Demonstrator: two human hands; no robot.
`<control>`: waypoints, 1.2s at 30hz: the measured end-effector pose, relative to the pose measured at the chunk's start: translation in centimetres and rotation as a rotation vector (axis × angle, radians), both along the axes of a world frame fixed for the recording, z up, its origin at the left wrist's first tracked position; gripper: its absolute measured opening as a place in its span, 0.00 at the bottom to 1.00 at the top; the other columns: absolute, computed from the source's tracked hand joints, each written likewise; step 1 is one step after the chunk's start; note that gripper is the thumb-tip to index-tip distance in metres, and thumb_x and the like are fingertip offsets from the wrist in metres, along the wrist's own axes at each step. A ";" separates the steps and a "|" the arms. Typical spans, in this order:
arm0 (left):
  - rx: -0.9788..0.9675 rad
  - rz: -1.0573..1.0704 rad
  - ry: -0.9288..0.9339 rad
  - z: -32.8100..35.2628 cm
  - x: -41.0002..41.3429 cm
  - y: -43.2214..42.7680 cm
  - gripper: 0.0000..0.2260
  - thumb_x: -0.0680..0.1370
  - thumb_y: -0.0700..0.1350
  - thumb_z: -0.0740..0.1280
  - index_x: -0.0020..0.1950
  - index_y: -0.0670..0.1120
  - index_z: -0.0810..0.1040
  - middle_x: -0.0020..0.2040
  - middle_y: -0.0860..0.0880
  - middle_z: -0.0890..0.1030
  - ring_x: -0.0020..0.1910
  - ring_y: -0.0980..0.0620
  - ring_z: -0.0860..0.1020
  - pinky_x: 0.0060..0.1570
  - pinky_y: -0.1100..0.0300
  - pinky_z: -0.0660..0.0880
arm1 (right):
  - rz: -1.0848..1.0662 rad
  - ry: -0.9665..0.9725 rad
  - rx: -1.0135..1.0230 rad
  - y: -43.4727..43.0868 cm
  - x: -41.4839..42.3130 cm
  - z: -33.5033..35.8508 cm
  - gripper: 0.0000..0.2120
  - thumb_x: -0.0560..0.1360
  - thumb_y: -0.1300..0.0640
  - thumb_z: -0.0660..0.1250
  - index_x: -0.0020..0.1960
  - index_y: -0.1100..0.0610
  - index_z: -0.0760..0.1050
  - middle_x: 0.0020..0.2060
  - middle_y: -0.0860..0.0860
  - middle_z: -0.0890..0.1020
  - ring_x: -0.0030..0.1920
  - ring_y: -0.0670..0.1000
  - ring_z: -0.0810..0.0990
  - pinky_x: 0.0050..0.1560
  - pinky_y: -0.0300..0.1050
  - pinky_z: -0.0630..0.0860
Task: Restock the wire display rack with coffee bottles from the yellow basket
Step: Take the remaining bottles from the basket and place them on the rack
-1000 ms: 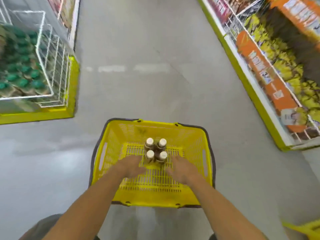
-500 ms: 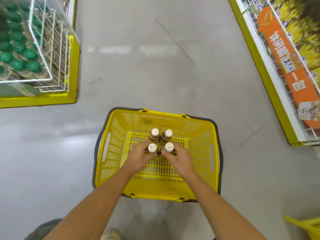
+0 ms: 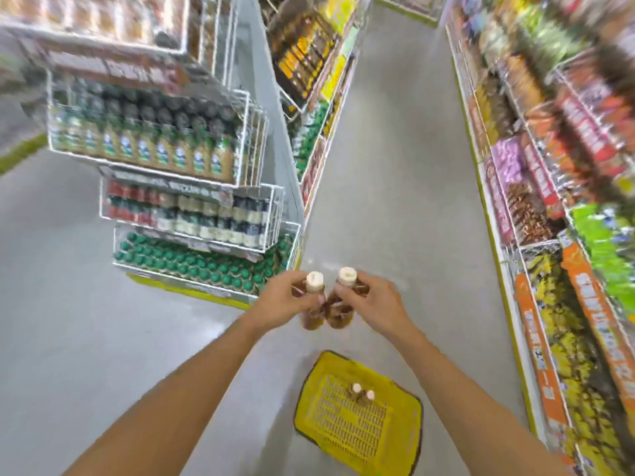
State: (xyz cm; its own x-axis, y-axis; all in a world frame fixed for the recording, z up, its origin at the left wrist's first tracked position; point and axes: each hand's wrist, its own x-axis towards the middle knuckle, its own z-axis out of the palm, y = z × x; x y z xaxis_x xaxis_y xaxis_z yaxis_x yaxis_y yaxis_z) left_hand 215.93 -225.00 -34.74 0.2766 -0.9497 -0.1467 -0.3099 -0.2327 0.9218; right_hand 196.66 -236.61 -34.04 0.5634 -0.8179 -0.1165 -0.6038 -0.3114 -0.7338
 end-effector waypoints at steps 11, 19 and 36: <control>-0.228 0.191 -0.243 27.0 25.0 8.7 0.15 0.76 0.50 0.75 0.61 0.49 0.83 0.54 0.52 0.86 0.53 0.52 0.84 0.57 0.47 0.81 | 0.267 -0.276 -0.271 5.6 27.1 27.3 0.22 0.72 0.31 0.67 0.35 0.49 0.82 0.29 0.42 0.83 0.31 0.42 0.78 0.38 0.47 0.74; -0.266 0.305 -0.350 32.3 39.6 10.3 0.13 0.79 0.48 0.72 0.61 0.45 0.83 0.52 0.49 0.87 0.52 0.50 0.85 0.59 0.44 0.80 | 0.353 -0.312 -0.267 7.7 43.1 33.0 0.23 0.76 0.34 0.69 0.34 0.50 0.81 0.27 0.41 0.84 0.29 0.44 0.81 0.34 0.46 0.77; -0.242 0.246 -0.379 36.2 56.3 -9.2 0.25 0.80 0.51 0.70 0.73 0.41 0.73 0.71 0.44 0.77 0.68 0.48 0.75 0.68 0.52 0.72 | 0.101 -0.143 -0.463 -9.8 59.3 36.5 0.25 0.80 0.40 0.69 0.38 0.61 0.83 0.30 0.55 0.83 0.32 0.52 0.77 0.38 0.50 0.76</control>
State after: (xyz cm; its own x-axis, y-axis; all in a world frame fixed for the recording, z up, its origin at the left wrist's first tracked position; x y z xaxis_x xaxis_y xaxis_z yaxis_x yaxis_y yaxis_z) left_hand 272.23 -234.25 1.45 0.4871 -0.8445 0.2228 -0.5958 -0.1348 0.7917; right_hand 255.98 -246.40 2.43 0.6262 -0.7062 0.3303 -0.4573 -0.6758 -0.5780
